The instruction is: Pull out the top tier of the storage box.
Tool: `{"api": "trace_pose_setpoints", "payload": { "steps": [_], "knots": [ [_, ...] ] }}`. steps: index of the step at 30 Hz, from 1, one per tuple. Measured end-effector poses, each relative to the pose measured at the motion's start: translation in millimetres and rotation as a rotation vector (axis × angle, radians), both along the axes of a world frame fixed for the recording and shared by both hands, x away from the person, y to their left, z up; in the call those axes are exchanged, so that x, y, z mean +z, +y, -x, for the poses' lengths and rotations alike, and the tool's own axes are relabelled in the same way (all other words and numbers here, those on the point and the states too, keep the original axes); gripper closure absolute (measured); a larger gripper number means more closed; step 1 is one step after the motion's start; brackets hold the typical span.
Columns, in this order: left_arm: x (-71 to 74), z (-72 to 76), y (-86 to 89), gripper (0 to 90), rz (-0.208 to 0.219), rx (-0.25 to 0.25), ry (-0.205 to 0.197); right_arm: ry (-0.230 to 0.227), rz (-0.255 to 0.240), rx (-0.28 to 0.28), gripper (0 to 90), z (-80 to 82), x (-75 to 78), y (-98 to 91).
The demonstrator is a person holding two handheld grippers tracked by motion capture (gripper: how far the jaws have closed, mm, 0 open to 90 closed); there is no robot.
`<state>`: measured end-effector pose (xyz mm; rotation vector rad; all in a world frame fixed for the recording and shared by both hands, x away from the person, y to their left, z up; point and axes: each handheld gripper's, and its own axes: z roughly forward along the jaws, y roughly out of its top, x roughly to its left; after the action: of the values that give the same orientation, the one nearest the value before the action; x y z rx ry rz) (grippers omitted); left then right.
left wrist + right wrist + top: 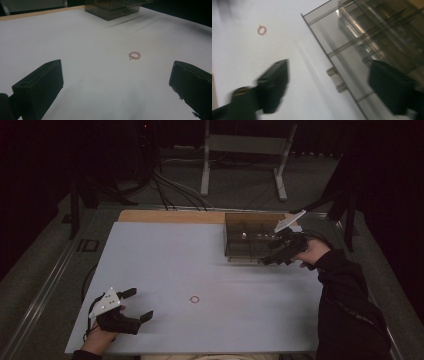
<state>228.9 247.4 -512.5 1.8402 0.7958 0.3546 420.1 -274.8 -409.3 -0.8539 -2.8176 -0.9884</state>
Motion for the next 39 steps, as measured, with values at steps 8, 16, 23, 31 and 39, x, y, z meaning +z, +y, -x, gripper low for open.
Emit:
{"api": "trace_pose_setpoints", "payload": {
  "steps": [8, 16, 23, 31, 39],
  "knots": [
    [-0.4, 0.0, -0.2, 0.0, -0.003, 0.0, 0.002, -0.044, -0.063, -0.079, 8.5, 20.5, -11.4, 7.1],
    [0.2, 0.2, 0.0, 0.0, 0.001, 0.001, 0.0, -0.105, -0.086, -0.115, 8.6, 45.8, -20.3, 14.3],
    [0.3, 0.2, 0.1, 0.0, 0.006, 0.002, 0.0, -0.116, -0.103, -0.094, 8.9, 65.9, -27.5, 23.0],
    [0.1, 0.2, 0.3, 0.0, 0.002, 0.003, 0.0, -0.104, -0.129, -0.111, 8.9, 80.6, -46.4, 28.0],
    [0.4, 0.5, 0.2, 0.0, 0.007, 0.003, 0.0, -0.113, -0.144, -0.131, 9.1, 94.7, -63.0, 31.7]
  ]
}}
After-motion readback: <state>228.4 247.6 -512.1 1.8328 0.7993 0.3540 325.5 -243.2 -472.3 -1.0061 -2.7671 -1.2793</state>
